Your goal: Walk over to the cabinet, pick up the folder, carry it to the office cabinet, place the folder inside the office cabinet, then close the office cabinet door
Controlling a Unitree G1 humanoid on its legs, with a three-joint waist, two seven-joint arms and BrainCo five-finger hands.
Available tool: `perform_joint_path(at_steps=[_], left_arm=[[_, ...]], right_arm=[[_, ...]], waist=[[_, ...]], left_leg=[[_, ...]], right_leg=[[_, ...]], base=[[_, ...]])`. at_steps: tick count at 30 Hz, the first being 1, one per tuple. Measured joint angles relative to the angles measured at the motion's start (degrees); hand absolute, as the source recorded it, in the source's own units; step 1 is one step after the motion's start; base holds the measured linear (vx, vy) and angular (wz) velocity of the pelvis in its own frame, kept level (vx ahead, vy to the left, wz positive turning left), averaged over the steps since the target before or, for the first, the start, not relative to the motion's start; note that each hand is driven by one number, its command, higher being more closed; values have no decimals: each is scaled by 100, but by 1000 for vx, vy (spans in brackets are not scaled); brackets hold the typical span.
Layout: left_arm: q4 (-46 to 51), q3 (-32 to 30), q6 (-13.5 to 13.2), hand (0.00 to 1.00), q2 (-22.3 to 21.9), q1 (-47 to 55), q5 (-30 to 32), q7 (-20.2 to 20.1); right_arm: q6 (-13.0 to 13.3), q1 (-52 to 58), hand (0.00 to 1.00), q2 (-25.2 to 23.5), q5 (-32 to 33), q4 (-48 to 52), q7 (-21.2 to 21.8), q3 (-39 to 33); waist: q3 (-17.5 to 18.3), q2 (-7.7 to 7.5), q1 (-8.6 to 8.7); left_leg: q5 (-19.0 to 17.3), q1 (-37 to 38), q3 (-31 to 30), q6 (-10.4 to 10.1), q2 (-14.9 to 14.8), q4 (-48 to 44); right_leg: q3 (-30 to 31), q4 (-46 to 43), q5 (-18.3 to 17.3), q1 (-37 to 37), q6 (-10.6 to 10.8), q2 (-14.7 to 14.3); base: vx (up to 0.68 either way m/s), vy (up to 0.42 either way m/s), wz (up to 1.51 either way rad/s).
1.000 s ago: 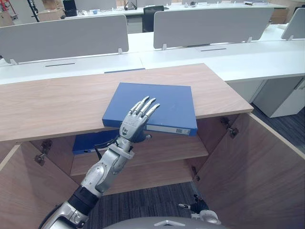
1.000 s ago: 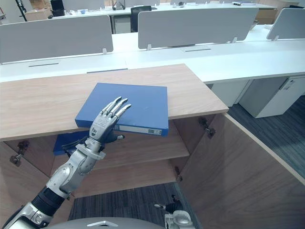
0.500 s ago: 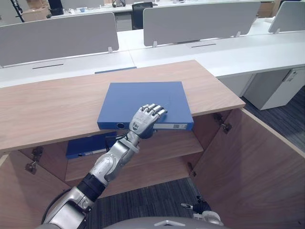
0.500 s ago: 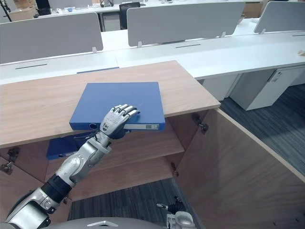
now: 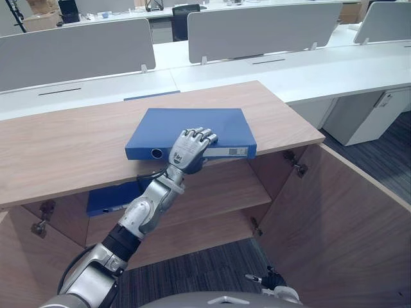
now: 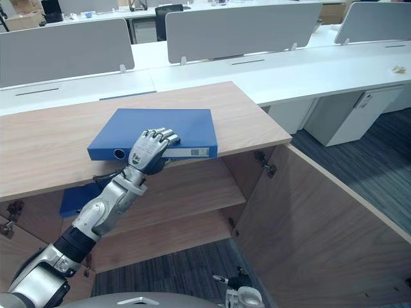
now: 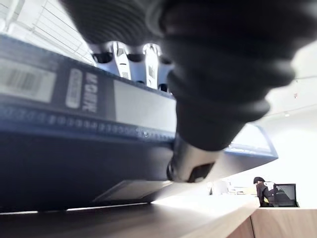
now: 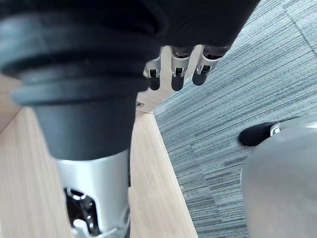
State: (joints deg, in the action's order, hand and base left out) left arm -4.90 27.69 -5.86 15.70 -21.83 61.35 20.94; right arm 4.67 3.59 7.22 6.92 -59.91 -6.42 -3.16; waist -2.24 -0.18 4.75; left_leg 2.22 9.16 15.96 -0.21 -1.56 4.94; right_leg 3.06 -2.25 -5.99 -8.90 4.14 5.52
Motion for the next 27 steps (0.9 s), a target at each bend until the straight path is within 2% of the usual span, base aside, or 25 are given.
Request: perform_joint_path(at_steps=[6,11,15,17,22,27], left_arm=[[556,-62,-44,100,-18,349,-329,2],[1393,-78,-213,100,-199,770,-770,6],[2110,-81,-423,100,-361,1071,-1369,126],[2327,-82,-447,100,-424,1139,-1553,183],[3052,-225,-490,100,-591,1500,-2062,435],[3422,-445,-511,100,-681,1539,-2200,740]], right_arm=[[0,47,0,2,5,42,-5,10],[11,103,0,30,56,111,-26,91],[75,326,0,52,66,623,-44,308],[111,382,0,47,69,787,-47,364],[176,644,0,-63,239,1708,-174,638],[458,770,0,-245,466,3148,-249,742]], waist=[[1,2,-5],[27,40,-73],[75,110,-90],[98,143,-89],[167,227,-135],[169,216,-143]], left_leg=[[-19,0,-2,-4,0,0],[-28,4,105,-18,-6,-2],[-27,14,132,-17,-10,0],[-27,3,146,-17,-11,1],[-19,-6,258,-7,-8,1],[-23,-65,288,-13,-4,2]], right_leg=[[-11,19,3,-13,5,0],[138,-45,23,63,42,5],[248,-111,23,136,46,0],[271,-142,24,175,52,-2],[416,-245,34,317,97,-22],[457,-276,36,420,89,-26]], base=[[1,-18,0],[4,-19,-12],[-32,-25,-11],[-55,-20,-8],[-70,-21,-12],[-74,-21,-7]])
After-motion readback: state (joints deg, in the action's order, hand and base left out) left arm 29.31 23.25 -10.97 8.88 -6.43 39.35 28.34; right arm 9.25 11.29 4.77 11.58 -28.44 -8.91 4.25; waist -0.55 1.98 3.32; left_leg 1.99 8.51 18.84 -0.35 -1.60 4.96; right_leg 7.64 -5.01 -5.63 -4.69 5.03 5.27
